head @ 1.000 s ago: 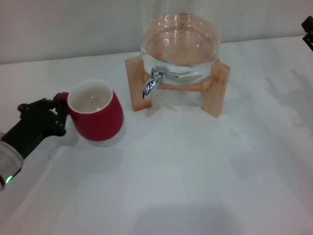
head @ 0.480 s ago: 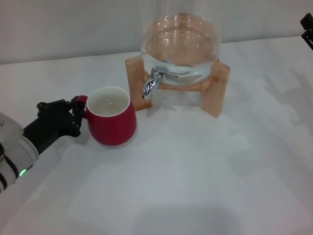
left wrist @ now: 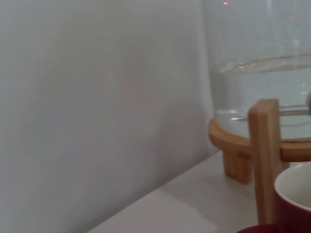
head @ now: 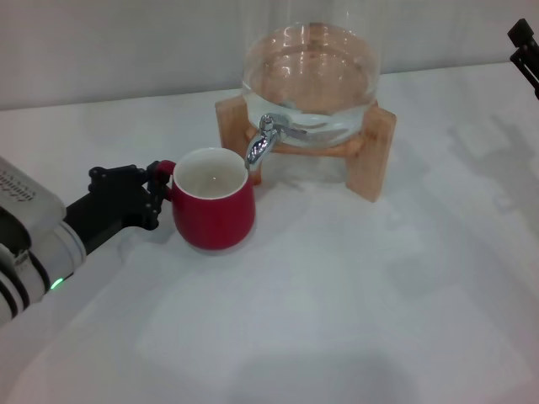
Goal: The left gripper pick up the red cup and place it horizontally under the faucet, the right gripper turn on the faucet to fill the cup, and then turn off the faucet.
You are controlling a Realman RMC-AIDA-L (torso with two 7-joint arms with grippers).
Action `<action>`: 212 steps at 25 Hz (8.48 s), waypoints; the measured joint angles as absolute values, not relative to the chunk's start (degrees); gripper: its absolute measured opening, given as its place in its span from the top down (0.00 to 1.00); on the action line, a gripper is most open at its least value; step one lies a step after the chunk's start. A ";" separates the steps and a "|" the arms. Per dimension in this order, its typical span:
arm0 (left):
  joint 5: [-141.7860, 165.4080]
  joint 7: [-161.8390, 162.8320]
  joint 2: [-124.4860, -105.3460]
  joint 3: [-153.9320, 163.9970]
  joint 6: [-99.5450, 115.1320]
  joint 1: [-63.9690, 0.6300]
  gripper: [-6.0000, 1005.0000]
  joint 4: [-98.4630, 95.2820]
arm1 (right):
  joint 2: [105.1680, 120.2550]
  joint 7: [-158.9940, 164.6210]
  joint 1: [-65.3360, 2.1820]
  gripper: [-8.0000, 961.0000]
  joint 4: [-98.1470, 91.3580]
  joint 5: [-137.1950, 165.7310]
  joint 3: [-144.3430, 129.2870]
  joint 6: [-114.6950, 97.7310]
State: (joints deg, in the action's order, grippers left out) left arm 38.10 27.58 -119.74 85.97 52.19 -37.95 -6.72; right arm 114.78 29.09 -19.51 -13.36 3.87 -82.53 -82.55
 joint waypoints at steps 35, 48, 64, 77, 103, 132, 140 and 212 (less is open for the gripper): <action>38.59 31.94 -119.88 94.22 47.34 -40.92 0.92 -7.97 | 114.79 29.09 -19.42 0.10 -13.36 3.86 -82.53 -82.84; 38.70 31.93 -119.89 94.22 47.28 -41.29 0.91 -8.00 | 114.79 29.09 -19.36 0.10 -13.36 3.86 -82.53 -82.88; 38.68 31.91 -119.88 95.02 46.66 -41.50 0.88 -8.07 | 114.79 29.09 -19.51 0.10 -13.36 3.86 -82.53 -82.72; 38.67 32.60 -119.88 95.38 46.62 -41.50 0.77 -8.77 | 114.79 29.09 -19.51 0.10 -13.36 3.86 -82.46 -82.70; 38.67 33.31 -119.71 96.50 44.38 -42.13 0.75 -9.51 | 114.78 29.09 -19.51 0.10 -13.36 3.87 -82.43 -82.71; 38.67 33.60 -119.80 98.00 44.21 -42.34 0.63 -10.08 | 114.70 29.09 -19.51 0.10 -13.36 3.87 -82.27 -82.85; 38.67 33.75 -119.80 98.72 44.21 -40.71 0.63 -11.09 | 114.70 29.09 -19.51 0.10 -13.36 3.87 -82.41 -82.86; 35.60 28.17 -119.72 98.79 42.71 -35.06 0.62 -13.80 | 114.96 29.09 -19.44 0.10 -12.83 4.69 -82.61 -82.78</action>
State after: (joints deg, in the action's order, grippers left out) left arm 35.60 28.17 -119.72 98.79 42.71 -35.06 -13.80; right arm 114.96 29.09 -19.44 -12.83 4.70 -82.61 -82.78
